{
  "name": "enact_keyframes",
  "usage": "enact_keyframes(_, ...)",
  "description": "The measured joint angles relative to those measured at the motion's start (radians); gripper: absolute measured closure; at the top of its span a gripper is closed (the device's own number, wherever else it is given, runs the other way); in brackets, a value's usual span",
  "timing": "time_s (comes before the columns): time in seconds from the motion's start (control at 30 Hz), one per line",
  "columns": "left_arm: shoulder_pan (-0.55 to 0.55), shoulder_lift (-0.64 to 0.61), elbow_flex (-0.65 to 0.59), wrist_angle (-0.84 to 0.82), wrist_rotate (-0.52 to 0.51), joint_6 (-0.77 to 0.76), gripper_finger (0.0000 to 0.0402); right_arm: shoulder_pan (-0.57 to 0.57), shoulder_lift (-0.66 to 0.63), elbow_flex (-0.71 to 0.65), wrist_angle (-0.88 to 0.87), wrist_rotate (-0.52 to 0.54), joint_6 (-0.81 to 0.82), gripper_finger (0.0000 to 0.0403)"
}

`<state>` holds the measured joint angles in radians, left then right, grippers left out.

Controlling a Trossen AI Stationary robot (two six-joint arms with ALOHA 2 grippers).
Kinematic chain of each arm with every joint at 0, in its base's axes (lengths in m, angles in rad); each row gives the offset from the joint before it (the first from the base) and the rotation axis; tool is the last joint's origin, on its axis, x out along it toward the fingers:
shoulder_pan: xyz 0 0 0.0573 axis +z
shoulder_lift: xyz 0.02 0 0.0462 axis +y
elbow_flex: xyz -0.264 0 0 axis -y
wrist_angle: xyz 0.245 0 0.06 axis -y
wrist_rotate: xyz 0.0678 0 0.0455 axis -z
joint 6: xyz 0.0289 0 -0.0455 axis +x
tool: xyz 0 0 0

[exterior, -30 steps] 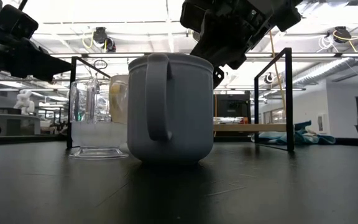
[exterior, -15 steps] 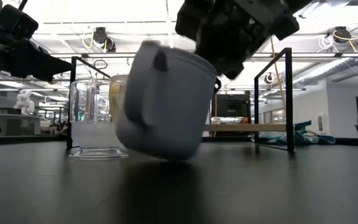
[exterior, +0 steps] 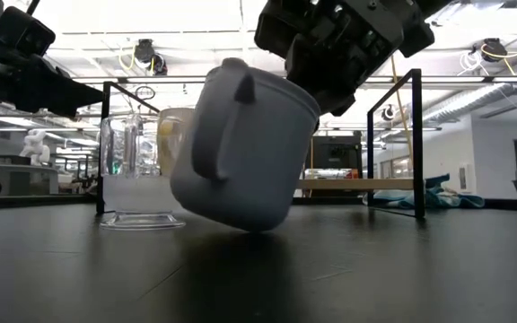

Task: Stack small to large cups/mugs on shelf
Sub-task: Put the gray mug on the shelf

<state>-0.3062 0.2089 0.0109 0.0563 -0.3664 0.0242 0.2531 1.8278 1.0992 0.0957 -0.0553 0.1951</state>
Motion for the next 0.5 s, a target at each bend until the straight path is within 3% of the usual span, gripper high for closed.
enact_keyframes(0.37,0.000,0.000,0.000,0.000,0.000,0.001,0.0376,0.000,-0.035,0.001,-0.049,-0.001,-0.031,0.0381)
enact_keyframes(0.5,0.000,0.000,0.000,0.000,0.000,0.001,0.0376,0.000,-0.061,0.001,-0.078,-0.001,-0.034,0.0391)
